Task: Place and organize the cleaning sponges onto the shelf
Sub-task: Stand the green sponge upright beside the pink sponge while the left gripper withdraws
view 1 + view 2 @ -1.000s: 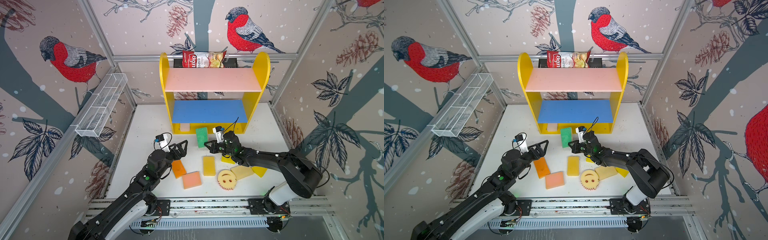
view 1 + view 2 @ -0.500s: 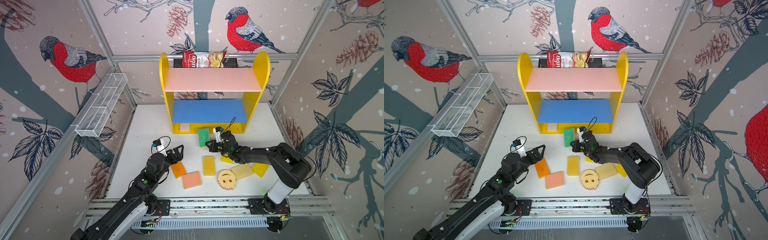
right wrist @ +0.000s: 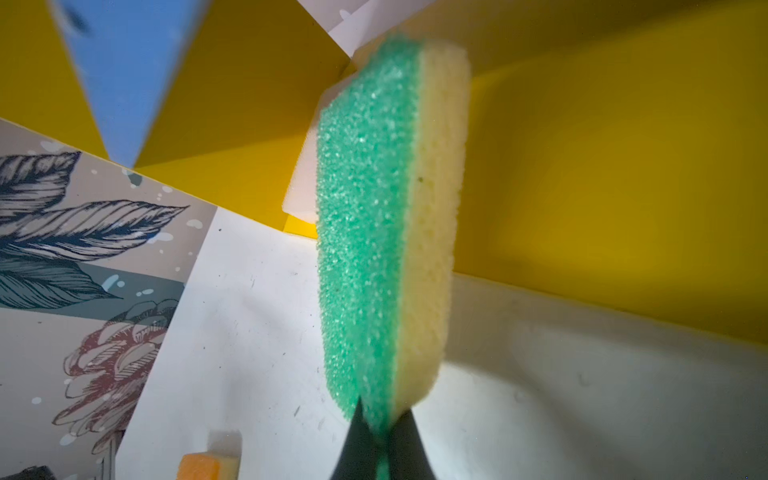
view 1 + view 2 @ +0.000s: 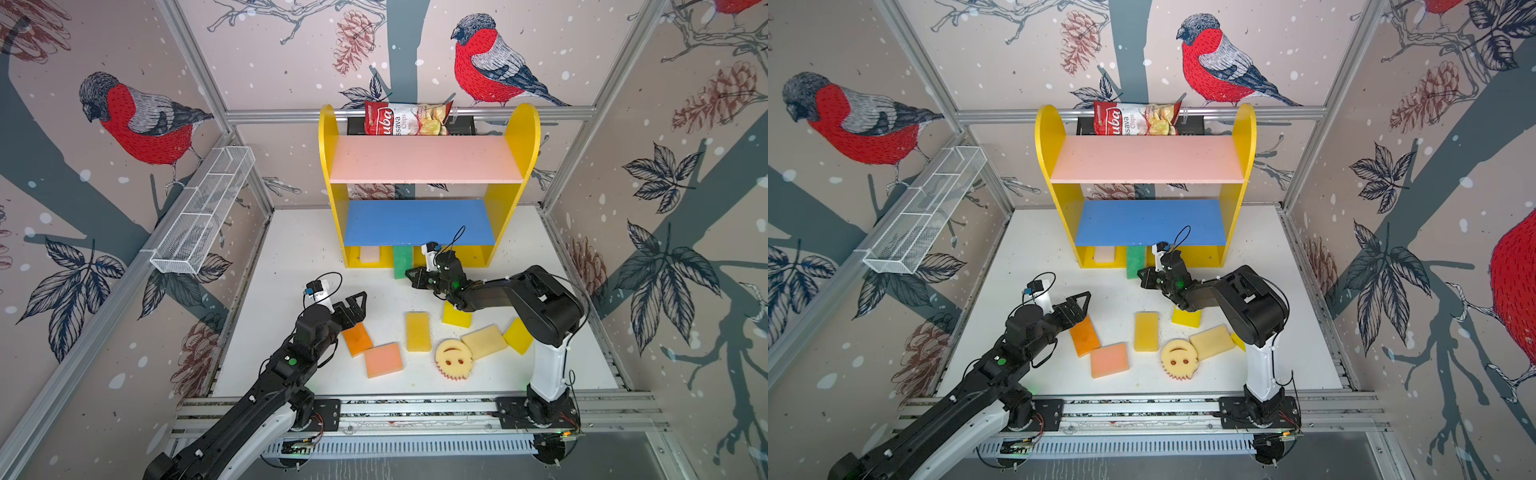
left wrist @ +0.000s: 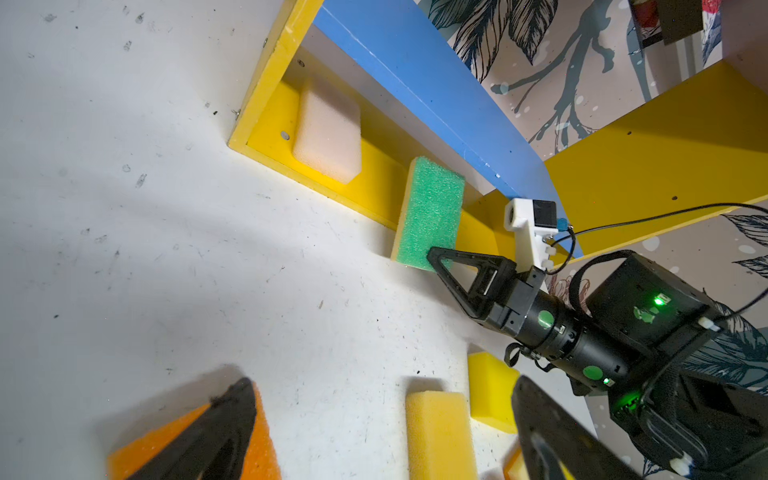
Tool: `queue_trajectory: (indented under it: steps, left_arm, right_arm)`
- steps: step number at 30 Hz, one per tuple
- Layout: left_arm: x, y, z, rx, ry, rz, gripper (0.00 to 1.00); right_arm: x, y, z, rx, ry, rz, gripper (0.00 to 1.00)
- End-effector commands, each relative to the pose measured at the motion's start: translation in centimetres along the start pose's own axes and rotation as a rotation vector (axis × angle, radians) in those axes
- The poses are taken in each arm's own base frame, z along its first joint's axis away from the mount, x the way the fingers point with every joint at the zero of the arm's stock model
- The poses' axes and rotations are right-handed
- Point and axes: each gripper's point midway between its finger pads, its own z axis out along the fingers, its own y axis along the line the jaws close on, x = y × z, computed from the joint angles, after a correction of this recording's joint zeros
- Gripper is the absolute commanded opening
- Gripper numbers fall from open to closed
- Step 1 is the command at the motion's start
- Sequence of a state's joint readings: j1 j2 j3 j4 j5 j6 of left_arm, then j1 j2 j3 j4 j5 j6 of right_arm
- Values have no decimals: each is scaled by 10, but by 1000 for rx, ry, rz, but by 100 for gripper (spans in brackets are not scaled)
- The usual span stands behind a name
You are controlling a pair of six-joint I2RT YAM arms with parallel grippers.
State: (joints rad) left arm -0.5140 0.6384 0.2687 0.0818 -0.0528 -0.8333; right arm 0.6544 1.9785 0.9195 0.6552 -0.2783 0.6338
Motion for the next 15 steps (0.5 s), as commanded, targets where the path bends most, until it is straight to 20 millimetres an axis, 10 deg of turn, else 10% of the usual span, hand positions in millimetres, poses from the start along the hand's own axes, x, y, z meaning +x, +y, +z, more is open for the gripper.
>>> queue_trajectory:
  steps: [1, 8, 15]
  left_arm:
    - [-2, -3, 1, 4, 1, 6, 95]
    - [-2, -2, 5, 1, 3, -3, 95]
    - [1, -5, 9, 18, 20, -21, 94]
  right_arm:
    - [-21, -6, 8, 25, -82, 9, 3]
    - [-22, -30, 11, 127, -125, 58, 9]
    - [-20, -32, 11, 124, -132, 78, 47]
